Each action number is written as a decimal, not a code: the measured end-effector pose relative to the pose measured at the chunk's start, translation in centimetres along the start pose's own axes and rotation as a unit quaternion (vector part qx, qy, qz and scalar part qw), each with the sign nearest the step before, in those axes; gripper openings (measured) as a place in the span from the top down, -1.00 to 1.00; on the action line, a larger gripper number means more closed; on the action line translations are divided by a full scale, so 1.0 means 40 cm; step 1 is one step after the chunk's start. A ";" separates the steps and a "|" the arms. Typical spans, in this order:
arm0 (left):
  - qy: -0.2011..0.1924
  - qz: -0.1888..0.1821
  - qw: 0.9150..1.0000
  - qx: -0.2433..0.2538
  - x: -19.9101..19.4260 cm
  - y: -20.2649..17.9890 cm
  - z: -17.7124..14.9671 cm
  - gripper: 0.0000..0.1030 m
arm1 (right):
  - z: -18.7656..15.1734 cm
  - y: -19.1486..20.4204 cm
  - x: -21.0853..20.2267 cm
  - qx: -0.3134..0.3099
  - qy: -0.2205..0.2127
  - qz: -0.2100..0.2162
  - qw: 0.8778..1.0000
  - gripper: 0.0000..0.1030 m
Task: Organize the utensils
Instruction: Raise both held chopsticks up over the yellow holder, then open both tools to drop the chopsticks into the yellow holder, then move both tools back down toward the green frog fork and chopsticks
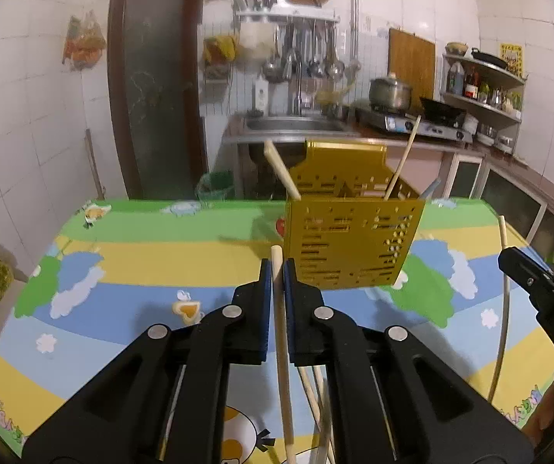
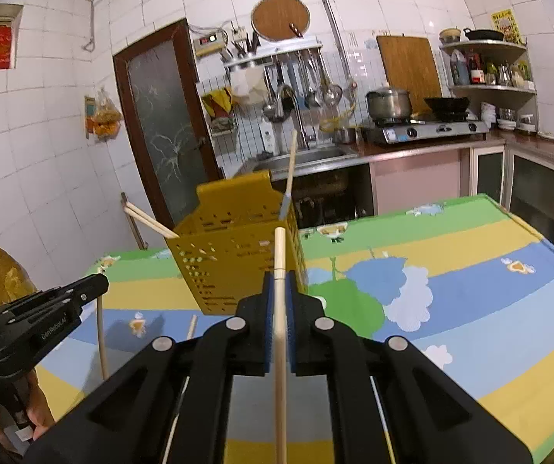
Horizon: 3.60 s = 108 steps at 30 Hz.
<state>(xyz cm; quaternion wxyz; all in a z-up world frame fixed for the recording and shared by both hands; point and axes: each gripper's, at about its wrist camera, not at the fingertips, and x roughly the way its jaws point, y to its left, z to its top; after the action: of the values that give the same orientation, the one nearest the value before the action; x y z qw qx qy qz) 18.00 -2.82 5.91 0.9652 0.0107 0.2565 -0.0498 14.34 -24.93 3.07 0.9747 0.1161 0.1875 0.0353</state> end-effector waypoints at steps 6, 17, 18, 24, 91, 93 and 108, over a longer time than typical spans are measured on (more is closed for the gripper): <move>-0.031 0.003 0.999 -0.005 -0.044 0.010 -0.009 0.91 | -0.006 0.014 -0.051 -0.016 -0.040 0.002 0.999 0.88; -0.082 0.006 0.997 -0.009 -0.120 0.017 0.016 0.91 | 0.007 0.011 -0.099 -0.016 -0.094 0.010 0.995 0.88; -0.086 0.004 0.996 -0.011 -0.126 0.019 0.023 0.91 | 0.012 0.012 -0.101 -0.018 -0.100 0.011 0.995 0.88; -0.115 -0.004 0.993 -0.013 -0.150 0.016 0.086 0.91 | 0.076 0.028 -0.108 -0.023 -0.136 0.023 0.990 0.88; -0.042 0.059 0.997 -0.034 -0.065 0.186 -0.020 -0.90 | 0.060 0.084 -0.016 -0.080 -0.031 -0.038 0.996 -0.48; -0.033 0.070 0.996 -0.031 -0.057 0.200 -0.056 -0.90 | 0.023 0.085 -0.013 -0.078 -0.019 -0.040 0.996 -0.48; 0.064 0.087 0.993 -0.049 0.084 0.239 -0.180 -0.89 | -0.146 0.120 0.110 -0.085 0.090 -0.056 0.991 -0.48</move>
<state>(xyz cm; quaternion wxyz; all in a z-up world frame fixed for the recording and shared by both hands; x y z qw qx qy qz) 18.34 6.71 -2.05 0.9468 -0.0114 0.3178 0.0483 16.13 -18.54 -2.63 0.9608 0.0190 0.2765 0.0071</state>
